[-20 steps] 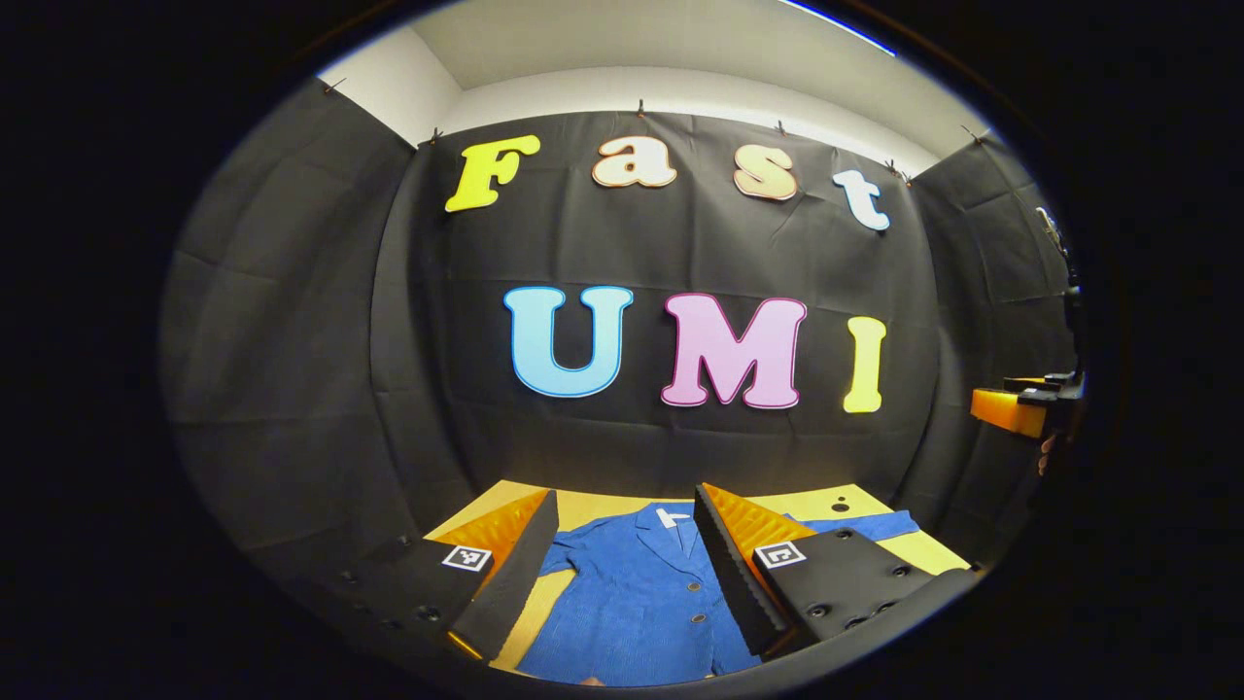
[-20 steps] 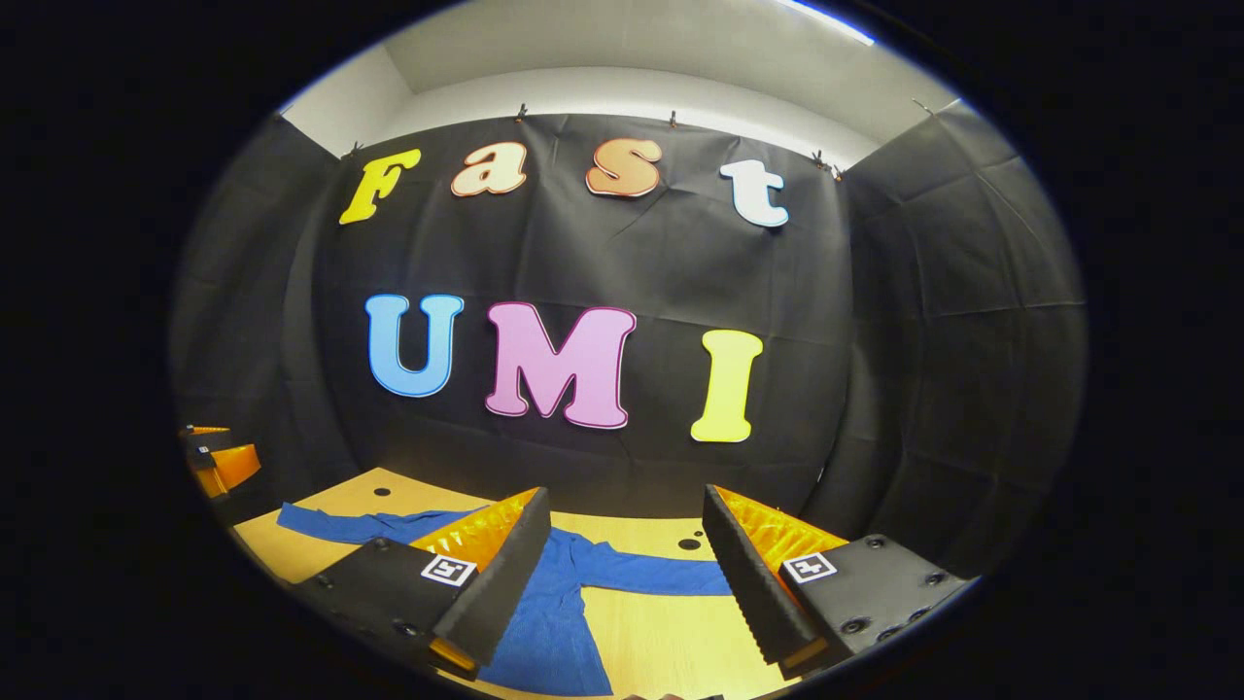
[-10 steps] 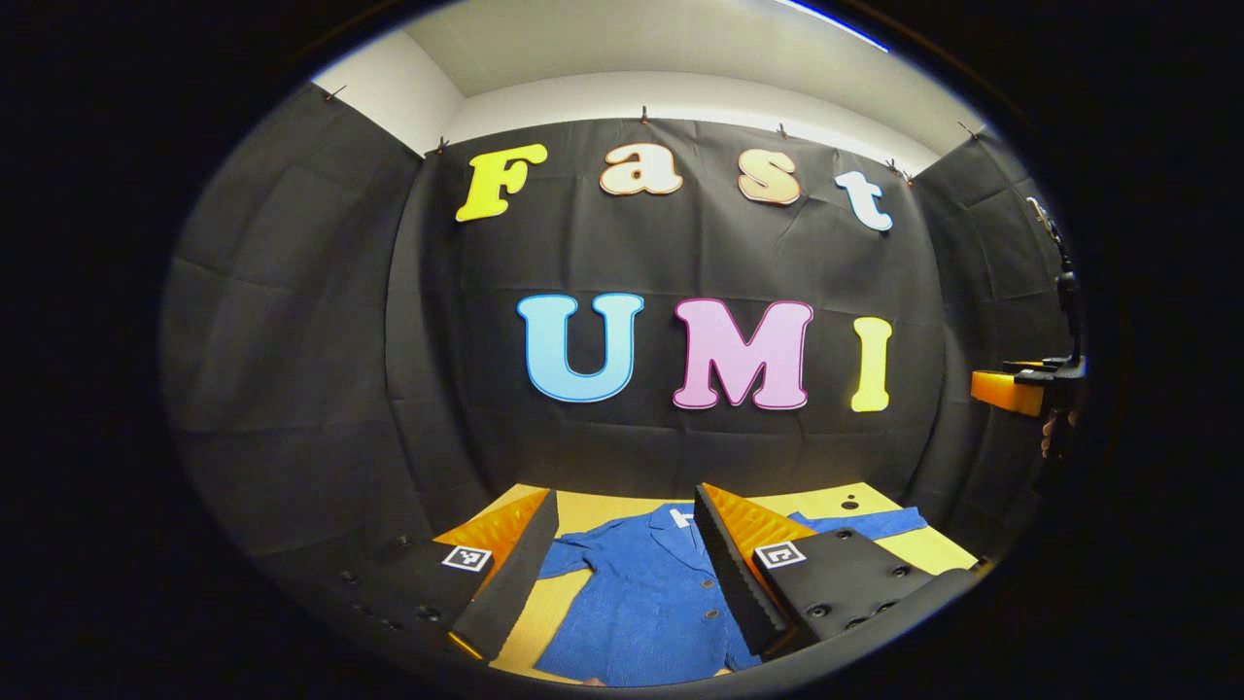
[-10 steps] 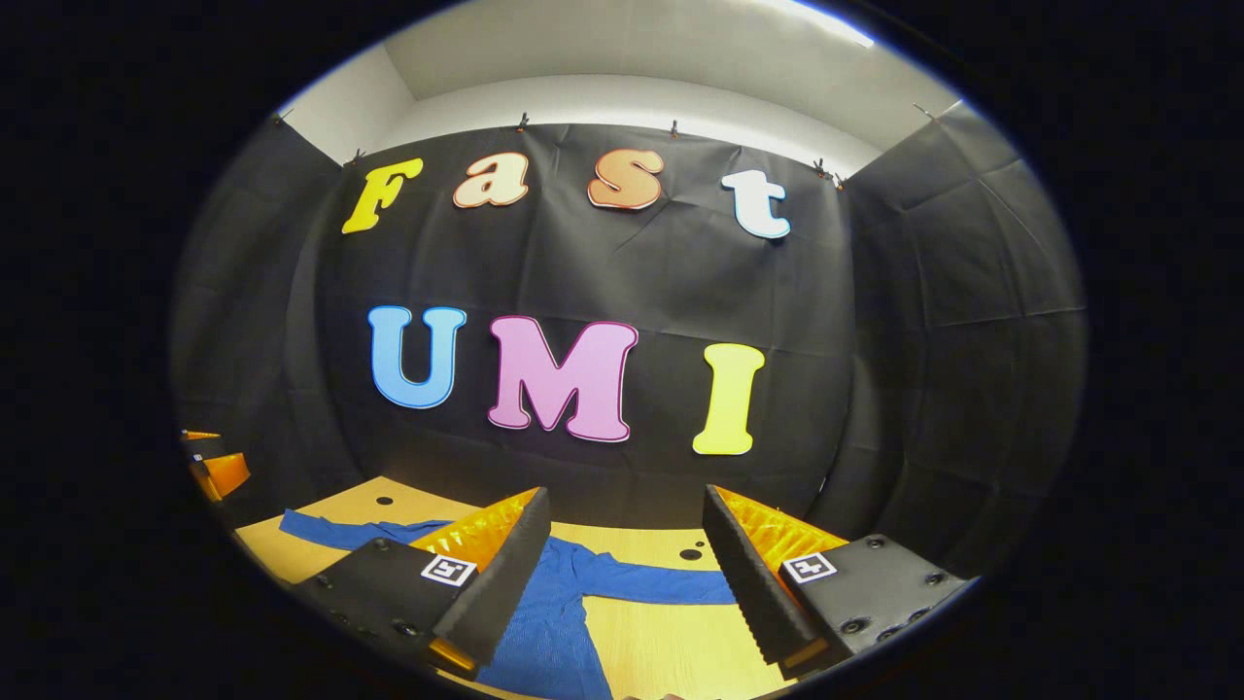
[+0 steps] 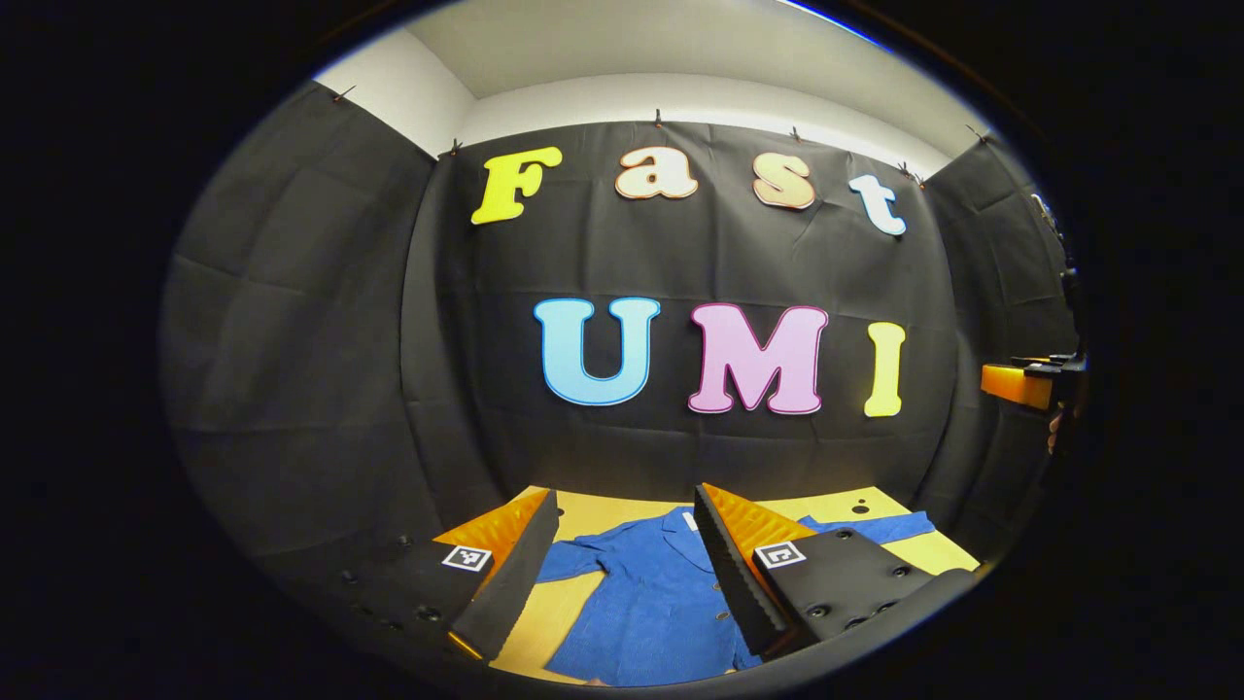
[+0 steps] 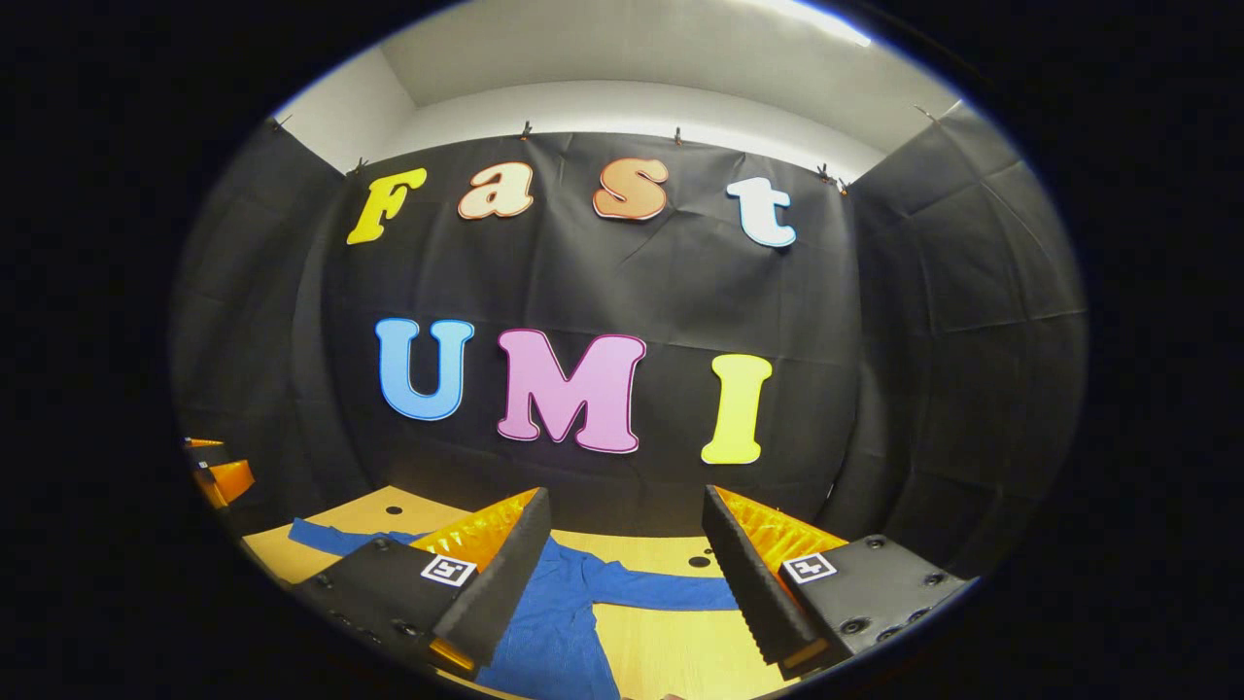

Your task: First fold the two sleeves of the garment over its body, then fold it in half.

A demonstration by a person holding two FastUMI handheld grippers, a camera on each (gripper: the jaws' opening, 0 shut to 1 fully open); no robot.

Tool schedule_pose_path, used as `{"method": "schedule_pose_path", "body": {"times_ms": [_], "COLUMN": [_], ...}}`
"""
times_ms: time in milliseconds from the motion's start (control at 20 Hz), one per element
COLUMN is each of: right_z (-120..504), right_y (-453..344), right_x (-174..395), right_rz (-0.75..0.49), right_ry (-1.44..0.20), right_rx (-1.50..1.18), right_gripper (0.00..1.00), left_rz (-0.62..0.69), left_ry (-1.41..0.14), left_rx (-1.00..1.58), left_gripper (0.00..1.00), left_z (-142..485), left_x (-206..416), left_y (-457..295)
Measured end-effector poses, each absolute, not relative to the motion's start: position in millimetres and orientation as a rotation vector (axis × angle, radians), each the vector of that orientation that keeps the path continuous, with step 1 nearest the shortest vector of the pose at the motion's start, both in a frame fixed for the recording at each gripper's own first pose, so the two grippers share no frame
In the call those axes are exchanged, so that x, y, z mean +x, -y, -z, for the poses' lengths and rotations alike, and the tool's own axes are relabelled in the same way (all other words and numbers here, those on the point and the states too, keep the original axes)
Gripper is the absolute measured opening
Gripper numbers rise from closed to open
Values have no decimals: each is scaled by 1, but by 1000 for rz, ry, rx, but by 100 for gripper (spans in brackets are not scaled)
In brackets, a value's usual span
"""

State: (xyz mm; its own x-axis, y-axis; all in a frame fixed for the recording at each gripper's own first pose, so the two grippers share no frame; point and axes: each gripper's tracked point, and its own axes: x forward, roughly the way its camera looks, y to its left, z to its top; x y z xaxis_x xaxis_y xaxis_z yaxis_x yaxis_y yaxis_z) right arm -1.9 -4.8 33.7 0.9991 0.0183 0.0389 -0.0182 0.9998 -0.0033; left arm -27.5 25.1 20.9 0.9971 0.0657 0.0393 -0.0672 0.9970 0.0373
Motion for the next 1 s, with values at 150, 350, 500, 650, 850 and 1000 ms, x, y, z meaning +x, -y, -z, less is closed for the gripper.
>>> {"method": "schedule_pose_path", "body": {"times_ms": [150, 350, 500, 650, 850, 1000], "right_z": [-37, -37, -39, -39, -41, -47], "right_y": [7, 19, 30, 34, 33, 33], "right_x": [-3, -5, -8, -8, -4, 0], "right_rz": [-18, 2, 23, 33, 24, 24], "right_ry": [42, 44, 47, 44, 44, 56], "right_rx": [3, -33, -47, -44, -35, -41], "right_gripper": [94, 94, 94, 94, 94, 94], "left_rz": [-58, -18, -8, -3, -7, -17], "left_ry": [47, 53, 55, 57, 67, 67], "left_rx": [17, 1, 24, 23, 26, 33], "left_gripper": [81, 80, 80, 81, 81, 81], "left_z": [-28, -31, -30, -30, -35, -36], "left_x": [-19, -14, -13, -13, -15, -15], "left_y": [-17, -1, 2, 5, 2, -3]}}
